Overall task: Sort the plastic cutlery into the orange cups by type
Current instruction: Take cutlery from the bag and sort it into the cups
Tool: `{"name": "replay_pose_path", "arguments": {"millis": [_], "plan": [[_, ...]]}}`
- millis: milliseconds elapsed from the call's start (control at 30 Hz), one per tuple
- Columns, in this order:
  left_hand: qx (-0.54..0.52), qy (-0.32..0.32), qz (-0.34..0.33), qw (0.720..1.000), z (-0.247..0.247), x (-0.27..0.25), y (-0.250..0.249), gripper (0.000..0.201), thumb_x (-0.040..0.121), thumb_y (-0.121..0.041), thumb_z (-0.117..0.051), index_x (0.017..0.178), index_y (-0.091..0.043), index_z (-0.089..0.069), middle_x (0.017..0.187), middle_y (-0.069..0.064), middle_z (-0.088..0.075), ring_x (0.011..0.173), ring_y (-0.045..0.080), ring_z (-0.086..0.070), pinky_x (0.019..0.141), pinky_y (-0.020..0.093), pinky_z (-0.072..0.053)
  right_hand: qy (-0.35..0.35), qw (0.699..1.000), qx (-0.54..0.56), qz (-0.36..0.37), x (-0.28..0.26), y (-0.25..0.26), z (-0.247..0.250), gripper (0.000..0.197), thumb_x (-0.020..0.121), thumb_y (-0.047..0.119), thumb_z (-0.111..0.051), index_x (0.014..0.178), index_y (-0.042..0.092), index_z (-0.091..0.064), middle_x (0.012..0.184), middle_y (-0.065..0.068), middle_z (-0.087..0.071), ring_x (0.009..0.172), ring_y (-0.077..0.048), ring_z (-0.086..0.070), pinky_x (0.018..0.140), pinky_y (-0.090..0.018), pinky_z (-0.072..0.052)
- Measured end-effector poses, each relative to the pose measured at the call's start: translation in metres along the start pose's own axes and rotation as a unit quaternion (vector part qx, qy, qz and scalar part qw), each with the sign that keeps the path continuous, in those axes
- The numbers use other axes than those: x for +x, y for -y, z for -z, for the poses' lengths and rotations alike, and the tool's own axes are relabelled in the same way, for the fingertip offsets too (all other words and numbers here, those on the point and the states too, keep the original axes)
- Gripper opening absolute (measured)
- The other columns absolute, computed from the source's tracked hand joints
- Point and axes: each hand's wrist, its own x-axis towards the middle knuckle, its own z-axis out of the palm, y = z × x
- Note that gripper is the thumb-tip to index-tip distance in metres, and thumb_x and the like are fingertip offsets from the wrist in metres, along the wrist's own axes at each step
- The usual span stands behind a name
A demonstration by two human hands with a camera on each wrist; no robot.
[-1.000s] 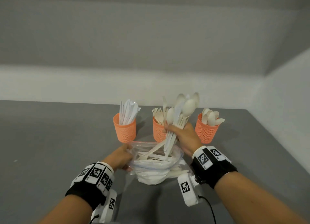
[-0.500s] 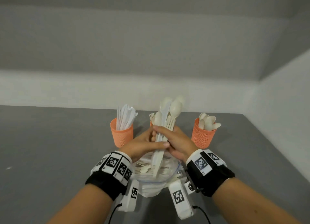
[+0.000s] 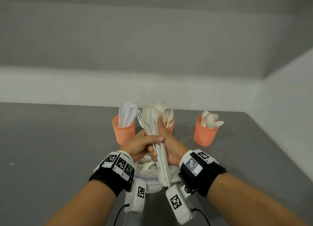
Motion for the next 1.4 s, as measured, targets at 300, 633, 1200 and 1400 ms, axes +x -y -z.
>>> {"name": "replay_pose_path", "arguments": {"millis": [300, 633, 1200, 1400], "plan": [[-0.005, -0.147, 0.017, 0.989, -0.009, 0.005, -0.003, 0.035, 0.081, -0.018, -0.059, 0.048, -0.007, -0.058, 0.032, 0.005, -0.045, 0.024, 0.016, -0.037, 0.033, 0.017, -0.028, -0.001, 0.996, -0.049, -0.072, 0.006, 0.000, 0.011, 0.094, 0.064, 0.088, -0.020, 0.061, 0.002, -0.057, 0.049, -0.011, -0.051, 0.041, -0.020, -0.050, 0.044, -0.023, -0.044], [-0.160, -0.157, -0.020, 0.974, -0.001, 0.019, -0.013, 0.030, 0.069, -0.017, -0.069, 0.098, -0.014, -0.063, 0.087, 0.004, -0.072, 0.090, 0.017, -0.069, 0.082, 0.034, -0.055, -0.001, 0.991, -0.120, 0.052, 0.004, -0.003, 0.016, 0.037, 0.095, 0.044, -0.041, 0.089, 0.009, -0.051, 0.058, -0.004, -0.048, 0.039, -0.011, -0.041, 0.036, -0.018, -0.034], [-0.150, -0.202, -0.025, 0.967, -0.001, 0.014, -0.013, 0.017, 0.091, -0.009, -0.049, 0.082, -0.003, -0.062, 0.068, 0.008, -0.066, 0.061, 0.017, -0.066, 0.059, 0.028, -0.056, -0.204, 0.739, -0.567, 0.302, 0.013, 0.011, 0.016, 0.020, 0.091, 0.026, -0.054, 0.096, 0.007, -0.057, 0.086, 0.004, -0.046, 0.078, -0.012, -0.045, 0.074, -0.028, -0.043], [-0.196, -0.194, -0.022, 0.961, -0.001, 0.010, -0.009, 0.017, 0.092, 0.000, -0.043, 0.095, 0.003, -0.060, 0.073, 0.012, -0.072, 0.068, 0.019, -0.071, 0.058, 0.028, -0.058, -0.158, 0.817, -0.513, 0.209, 0.015, 0.021, 0.017, 0.016, 0.092, 0.019, -0.055, 0.080, 0.008, -0.054, 0.063, -0.004, -0.047, 0.061, -0.017, -0.042, 0.064, -0.031, -0.038]]}}
